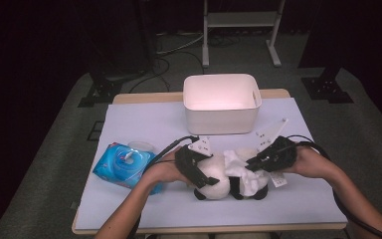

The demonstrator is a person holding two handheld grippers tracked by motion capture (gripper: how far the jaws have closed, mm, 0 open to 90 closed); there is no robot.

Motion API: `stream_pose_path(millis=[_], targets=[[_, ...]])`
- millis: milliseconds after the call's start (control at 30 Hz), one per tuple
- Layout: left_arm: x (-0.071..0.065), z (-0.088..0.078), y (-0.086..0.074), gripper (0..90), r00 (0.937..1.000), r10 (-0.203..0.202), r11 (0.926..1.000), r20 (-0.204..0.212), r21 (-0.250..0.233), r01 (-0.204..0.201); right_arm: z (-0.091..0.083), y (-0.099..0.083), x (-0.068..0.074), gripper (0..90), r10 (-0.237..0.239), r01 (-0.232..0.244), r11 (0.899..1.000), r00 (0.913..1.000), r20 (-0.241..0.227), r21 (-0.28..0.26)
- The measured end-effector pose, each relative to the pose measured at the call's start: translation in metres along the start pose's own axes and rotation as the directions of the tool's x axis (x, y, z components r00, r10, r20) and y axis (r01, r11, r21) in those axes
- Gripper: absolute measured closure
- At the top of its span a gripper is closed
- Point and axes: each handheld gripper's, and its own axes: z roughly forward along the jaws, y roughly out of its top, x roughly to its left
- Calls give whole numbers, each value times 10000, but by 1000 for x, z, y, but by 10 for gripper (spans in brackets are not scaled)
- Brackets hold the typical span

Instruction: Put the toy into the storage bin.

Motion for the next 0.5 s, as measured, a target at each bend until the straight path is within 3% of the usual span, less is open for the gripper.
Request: stream_pose_path(millis=[367, 500], targets=[[0, 0, 0, 123, 10000, 43, 10000, -11, 42, -42, -17, -36, -1, 813, 749, -751, 9972, 9968, 285, 48], [0, 0, 1, 122, 10000, 54, 9999, -49, 139, -53, -18, -36, -1, 814, 723, -722, 9974, 9968, 334, -26]])
